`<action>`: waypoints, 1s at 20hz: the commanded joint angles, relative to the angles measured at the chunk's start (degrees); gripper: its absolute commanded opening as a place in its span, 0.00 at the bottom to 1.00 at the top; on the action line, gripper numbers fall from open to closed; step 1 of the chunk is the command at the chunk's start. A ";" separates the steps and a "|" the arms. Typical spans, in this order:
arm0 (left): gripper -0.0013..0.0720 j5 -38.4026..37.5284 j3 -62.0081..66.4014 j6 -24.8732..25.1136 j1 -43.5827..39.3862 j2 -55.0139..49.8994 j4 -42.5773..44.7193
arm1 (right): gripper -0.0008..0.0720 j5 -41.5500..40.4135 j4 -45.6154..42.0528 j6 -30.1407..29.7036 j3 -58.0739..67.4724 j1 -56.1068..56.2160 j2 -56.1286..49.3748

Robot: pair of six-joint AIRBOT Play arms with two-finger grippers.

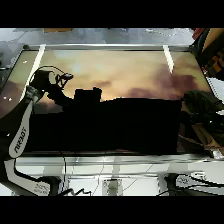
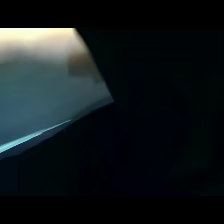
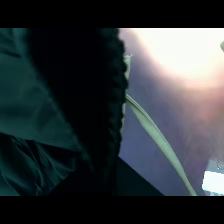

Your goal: Fold the clothes and pants, and hang the long-sleeved shirts on hangers.

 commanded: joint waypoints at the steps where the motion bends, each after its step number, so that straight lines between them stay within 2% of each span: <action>1: 0.05 5.18 0.35 -6.38 1.18 -2.29 7.34 | 0.05 0.37 -1.03 0.09 0.04 0.00 0.02; 2: 0.11 6.88 1.05 -7.76 1.62 -2.12 7.06 | 0.05 0.35 -1.03 0.09 0.04 0.00 0.02; 3: 0.37 8.09 1.99 -8.09 1.73 -2.01 6.86 | 0.05 0.35 -1.03 0.09 0.04 0.00 0.02; 4: 1.00 9.25 2.97 -8.28 1.70 -1.92 6.91 | 0.05 0.35 -1.03 0.09 0.04 0.00 0.02; 7: 1.00 11.74 6.43 -8.72 0.72 -1.90 3.69 | 0.05 0.35 -1.03 0.07 0.04 0.02 0.02; 10: 1.00 18.56 7.48 -8.61 -1.79 -2.16 -11.13 | 0.05 0.35 -1.03 0.07 0.04 0.02 0.02; 12: 0.98 22.05 7.50 -7.15 -4.83 -3.54 -16.94 | 0.05 0.33 -1.03 0.07 0.04 0.02 0.02; 14: 0.98 26.49 7.50 -6.51 -8.92 -5.40 -16.48 | 0.05 0.33 -1.03 0.07 0.04 0.02 0.02; 15: 0.93 29.68 7.50 -6.51 -10.80 -6.58 -16.28 | 0.05 0.28 -1.03 0.07 0.04 0.02 0.02; 16: 0.81 32.79 7.52 -6.54 -12.22 -7.89 -16.28 | 0.05 0.28 -1.03 0.07 0.04 0.02 0.02; 18: 0.81 36.24 7.63 -7.87 -13.42 -10.60 -16.33 | 0.05 0.28 -1.03 0.07 0.04 0.00 0.02; 20: 0.81 36.65 7.67 -7.85 -13.57 -12.85 -16.52 | 0.05 0.24 -1.03 0.07 0.04 0.02 0.02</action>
